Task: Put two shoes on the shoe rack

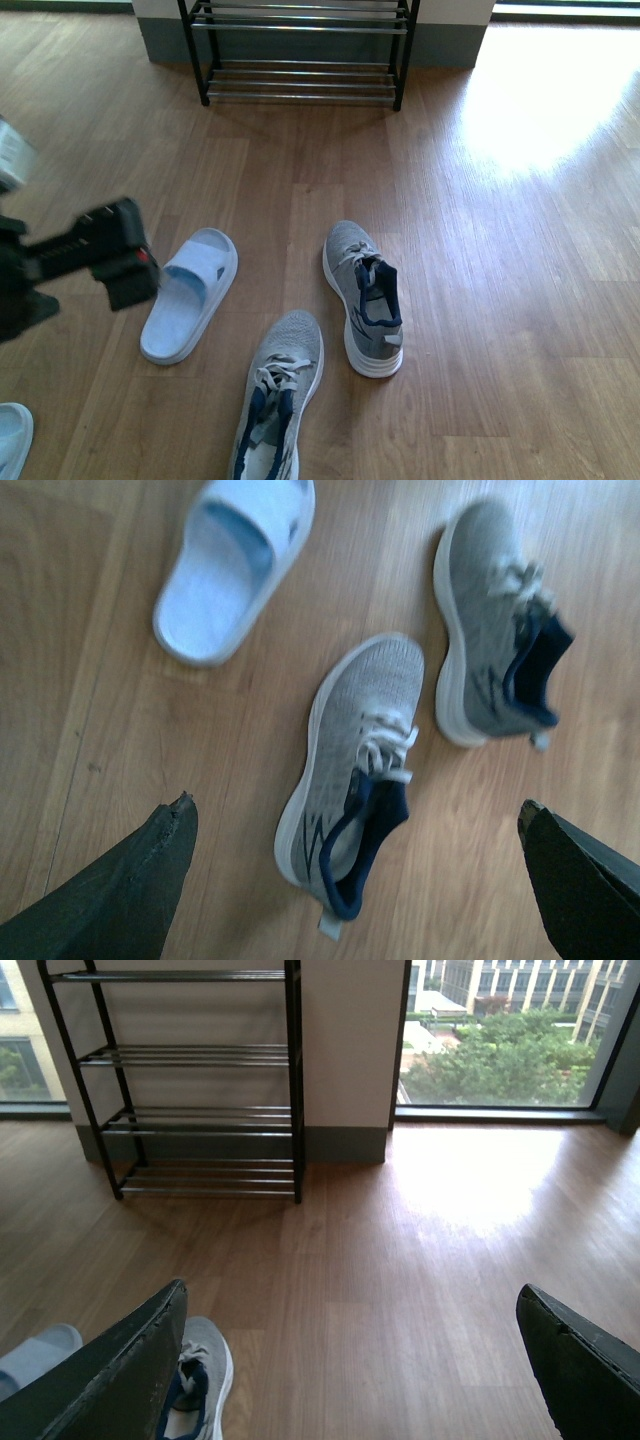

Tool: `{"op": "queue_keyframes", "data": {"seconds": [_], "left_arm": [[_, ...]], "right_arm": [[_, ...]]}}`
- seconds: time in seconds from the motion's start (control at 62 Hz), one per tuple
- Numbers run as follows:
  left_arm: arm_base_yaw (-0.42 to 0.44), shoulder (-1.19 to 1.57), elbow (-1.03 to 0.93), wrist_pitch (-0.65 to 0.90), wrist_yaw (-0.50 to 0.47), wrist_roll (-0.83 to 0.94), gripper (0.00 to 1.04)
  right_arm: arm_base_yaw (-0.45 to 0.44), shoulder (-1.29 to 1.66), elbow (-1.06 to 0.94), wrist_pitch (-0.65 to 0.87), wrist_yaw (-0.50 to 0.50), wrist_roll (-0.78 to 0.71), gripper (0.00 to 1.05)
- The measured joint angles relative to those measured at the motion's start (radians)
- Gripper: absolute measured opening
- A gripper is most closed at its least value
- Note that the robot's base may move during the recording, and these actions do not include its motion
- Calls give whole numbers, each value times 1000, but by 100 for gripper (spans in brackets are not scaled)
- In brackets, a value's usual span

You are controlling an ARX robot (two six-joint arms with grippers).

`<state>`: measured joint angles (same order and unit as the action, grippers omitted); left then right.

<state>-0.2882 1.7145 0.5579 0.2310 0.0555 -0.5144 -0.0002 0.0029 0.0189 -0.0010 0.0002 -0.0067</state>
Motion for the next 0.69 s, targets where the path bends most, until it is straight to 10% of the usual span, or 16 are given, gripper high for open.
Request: {"op": "queue_keyframes", "data": {"seconds": [0.693], "left_arm": [[-47, 762, 526, -225, 314, 285, 95]], "right_arm": [[0, 0, 0, 0, 0, 0, 96]]}}
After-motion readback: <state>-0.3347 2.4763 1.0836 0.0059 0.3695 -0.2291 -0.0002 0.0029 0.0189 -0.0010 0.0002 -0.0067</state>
